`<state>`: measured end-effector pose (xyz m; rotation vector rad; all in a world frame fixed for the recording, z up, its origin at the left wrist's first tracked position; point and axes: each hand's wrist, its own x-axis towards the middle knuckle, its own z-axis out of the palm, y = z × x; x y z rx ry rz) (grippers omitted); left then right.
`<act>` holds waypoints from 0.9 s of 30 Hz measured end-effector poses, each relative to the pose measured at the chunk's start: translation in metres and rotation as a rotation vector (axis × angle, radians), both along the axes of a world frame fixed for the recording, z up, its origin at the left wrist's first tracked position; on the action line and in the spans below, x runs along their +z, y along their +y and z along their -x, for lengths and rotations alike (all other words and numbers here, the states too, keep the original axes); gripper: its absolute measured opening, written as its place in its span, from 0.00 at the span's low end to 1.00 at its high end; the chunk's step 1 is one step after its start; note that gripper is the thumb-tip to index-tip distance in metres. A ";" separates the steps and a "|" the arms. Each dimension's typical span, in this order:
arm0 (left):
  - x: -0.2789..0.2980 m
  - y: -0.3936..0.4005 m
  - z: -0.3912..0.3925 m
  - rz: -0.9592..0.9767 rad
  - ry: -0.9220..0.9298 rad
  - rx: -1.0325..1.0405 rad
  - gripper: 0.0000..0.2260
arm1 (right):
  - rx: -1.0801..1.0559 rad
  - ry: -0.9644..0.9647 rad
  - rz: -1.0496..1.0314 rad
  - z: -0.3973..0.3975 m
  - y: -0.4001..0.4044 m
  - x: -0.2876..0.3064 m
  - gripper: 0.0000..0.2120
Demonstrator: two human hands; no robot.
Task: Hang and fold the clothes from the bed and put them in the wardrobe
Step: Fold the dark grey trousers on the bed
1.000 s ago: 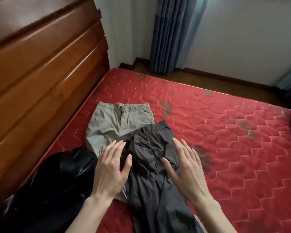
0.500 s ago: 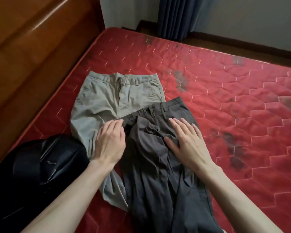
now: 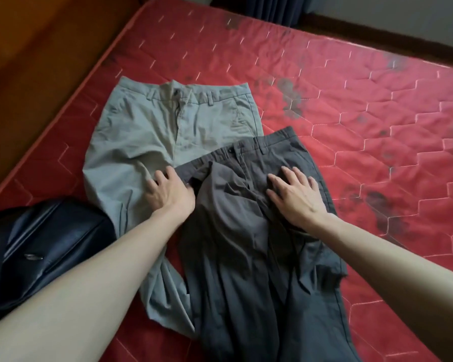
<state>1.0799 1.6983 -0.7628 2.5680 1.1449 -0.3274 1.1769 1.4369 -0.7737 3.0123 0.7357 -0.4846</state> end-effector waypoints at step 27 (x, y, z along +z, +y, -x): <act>0.155 -0.068 0.038 0.444 -0.754 0.239 0.19 | -0.588 0.184 -1.076 0.038 -0.035 0.151 0.11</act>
